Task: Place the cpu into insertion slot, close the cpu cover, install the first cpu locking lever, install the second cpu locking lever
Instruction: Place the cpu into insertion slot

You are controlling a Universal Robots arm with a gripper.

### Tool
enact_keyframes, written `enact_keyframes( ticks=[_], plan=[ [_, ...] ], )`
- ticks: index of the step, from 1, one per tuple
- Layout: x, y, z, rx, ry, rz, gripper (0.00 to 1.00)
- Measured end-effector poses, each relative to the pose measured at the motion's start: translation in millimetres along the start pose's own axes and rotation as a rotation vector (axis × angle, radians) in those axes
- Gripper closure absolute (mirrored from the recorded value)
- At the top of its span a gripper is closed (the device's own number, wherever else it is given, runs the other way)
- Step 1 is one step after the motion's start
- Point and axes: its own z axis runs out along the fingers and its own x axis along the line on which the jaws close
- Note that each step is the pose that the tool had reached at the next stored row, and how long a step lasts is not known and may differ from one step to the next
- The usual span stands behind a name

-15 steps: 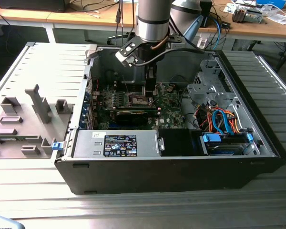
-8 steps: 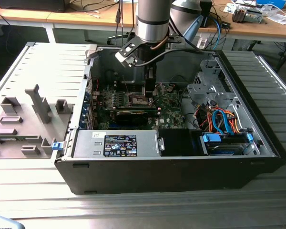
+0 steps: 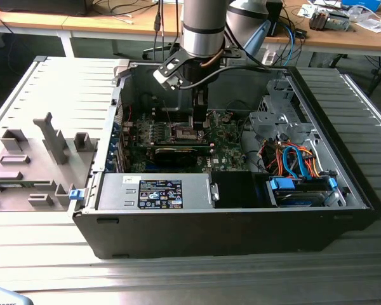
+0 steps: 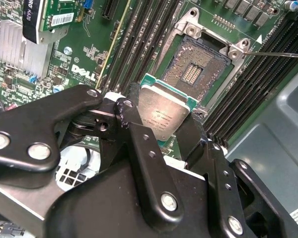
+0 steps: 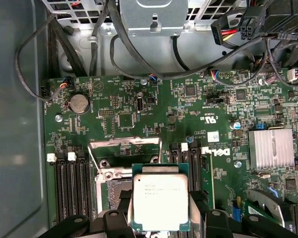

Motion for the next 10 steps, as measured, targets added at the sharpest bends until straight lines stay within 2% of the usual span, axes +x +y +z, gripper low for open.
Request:
enact_keyframes(
  ticks=[10],
  plan=[
    [0.1, -0.5, 1.6, 0.0, -0.0002, 0.0, 0.46]
  ],
)
